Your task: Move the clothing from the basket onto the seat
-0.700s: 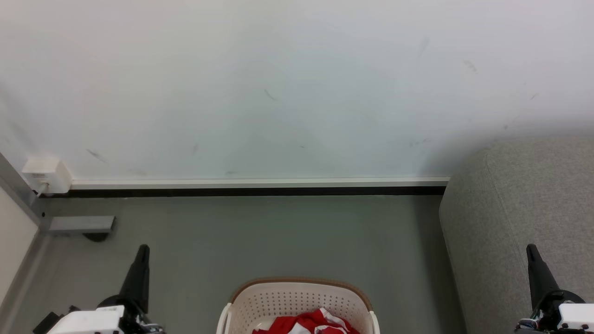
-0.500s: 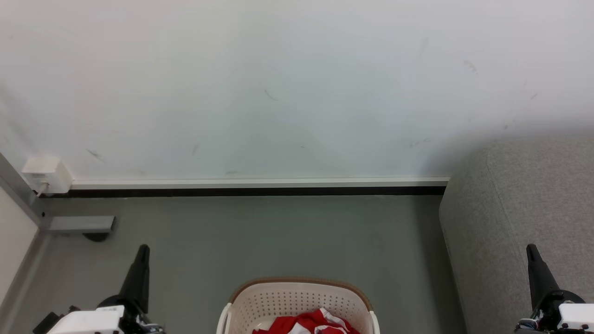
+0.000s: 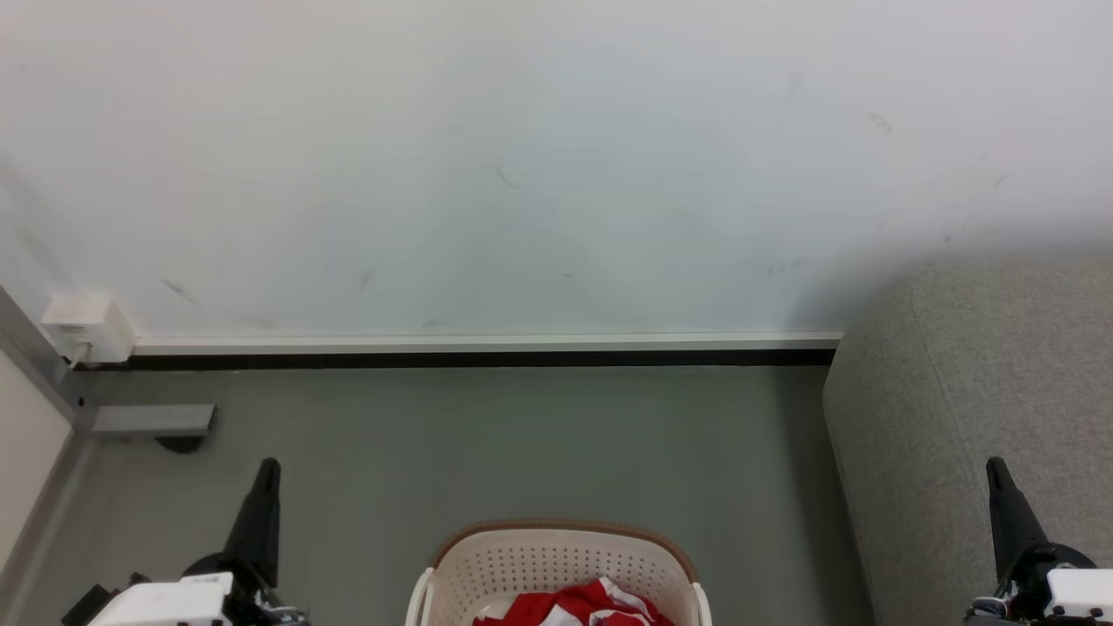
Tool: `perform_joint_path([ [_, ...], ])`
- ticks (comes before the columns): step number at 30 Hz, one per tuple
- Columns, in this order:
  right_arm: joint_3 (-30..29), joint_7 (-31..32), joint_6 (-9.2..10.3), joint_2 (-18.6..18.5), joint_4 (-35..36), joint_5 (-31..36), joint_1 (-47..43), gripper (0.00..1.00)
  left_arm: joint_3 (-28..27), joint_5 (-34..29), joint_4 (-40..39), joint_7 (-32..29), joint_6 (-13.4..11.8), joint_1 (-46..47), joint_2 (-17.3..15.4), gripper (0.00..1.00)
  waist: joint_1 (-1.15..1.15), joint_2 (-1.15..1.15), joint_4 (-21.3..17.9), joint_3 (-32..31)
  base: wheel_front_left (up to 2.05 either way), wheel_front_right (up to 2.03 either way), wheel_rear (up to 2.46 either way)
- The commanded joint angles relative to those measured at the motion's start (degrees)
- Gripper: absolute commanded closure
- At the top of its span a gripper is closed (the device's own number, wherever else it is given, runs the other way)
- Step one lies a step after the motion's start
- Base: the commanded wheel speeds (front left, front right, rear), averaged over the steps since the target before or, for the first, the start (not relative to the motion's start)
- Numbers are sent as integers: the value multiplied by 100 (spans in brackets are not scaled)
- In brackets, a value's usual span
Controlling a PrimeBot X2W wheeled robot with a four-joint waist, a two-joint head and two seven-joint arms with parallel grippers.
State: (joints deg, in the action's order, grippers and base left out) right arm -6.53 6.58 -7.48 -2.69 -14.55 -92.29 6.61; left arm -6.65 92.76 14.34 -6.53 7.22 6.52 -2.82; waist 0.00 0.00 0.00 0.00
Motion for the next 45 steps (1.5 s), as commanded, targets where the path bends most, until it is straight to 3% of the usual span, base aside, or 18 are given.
perform_joint_path([
  [1, -22, 21, -3, -41, 28, -7, 37, 100, -12, -94, -6, -30, 38, 44, -12, 100, 0, 0, 0, 0, 0, 0, 0],
  [10, -22, 21, -3, -42, 28, -7, 37, 100, -12, -94, -6, -30, 38, 44, -12, 100, 0, 0, 0, 0, 0, 0, 0],
  [11, 0, 0, 0, 0, 0, 0, 0, 0, 0, 0, 0, 0, 0, 0, 0, 0, 0, 0, 0, 0, 0, 0, 0],
  [24, 176, -288, 1, 35, -46, 331, -205, 0, 246, -146, 178, 287, -13, -131, 32, 0, 0, 0, 1, 4, 0, 0, 0],
  [32, 195, -500, -1, 38, 120, 1208, -255, 0, 329, -655, 167, 498, -34, -130, 26, 0, 0, 0, -3, 8, 0, 0, 0],
  [45, 242, -807, -2, 28, 337, 2815, -328, 0, 564, -1939, -215, 804, -300, -182, 17, 0, 0, 0, -17, 23, 0, 0, 0],
])
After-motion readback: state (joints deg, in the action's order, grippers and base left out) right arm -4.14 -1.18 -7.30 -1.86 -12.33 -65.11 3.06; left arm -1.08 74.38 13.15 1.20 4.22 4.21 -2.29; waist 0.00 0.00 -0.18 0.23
